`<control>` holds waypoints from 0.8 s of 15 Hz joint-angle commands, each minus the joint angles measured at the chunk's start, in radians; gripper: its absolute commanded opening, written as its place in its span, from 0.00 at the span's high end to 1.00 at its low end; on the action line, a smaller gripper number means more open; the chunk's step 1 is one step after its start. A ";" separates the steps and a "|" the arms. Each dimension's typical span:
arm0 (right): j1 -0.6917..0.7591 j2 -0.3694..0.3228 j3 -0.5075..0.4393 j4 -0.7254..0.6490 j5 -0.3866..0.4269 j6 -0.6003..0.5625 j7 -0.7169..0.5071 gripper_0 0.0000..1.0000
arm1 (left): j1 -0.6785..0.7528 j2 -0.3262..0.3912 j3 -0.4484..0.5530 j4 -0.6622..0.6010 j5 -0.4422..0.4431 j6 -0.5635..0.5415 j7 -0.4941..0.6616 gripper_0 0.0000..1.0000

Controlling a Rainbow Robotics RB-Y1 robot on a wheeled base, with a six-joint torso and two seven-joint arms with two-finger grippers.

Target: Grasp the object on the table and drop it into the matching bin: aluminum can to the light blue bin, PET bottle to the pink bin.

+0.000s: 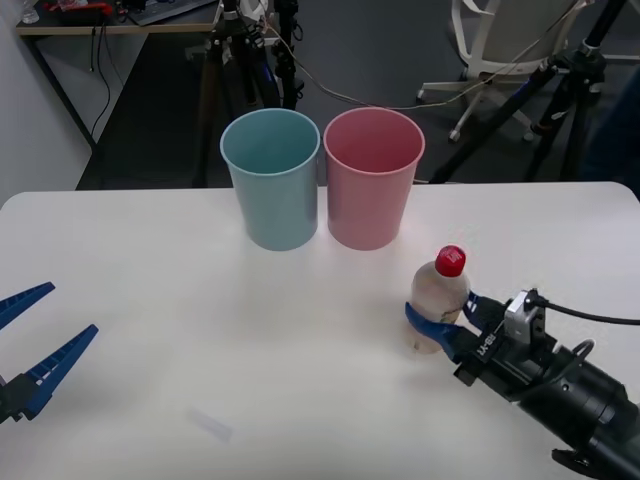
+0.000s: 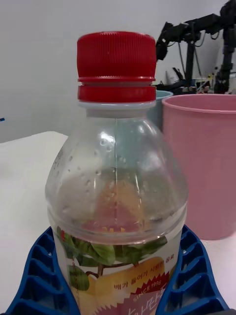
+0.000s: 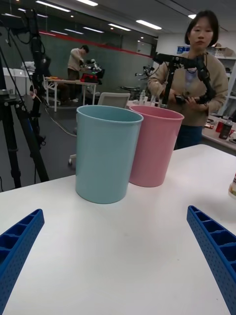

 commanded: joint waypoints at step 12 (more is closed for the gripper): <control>0.222 -0.089 -0.231 -0.177 -0.143 0.054 -0.065 1.00 | 0.000 0.000 0.000 0.000 0.000 0.000 0.000 0.00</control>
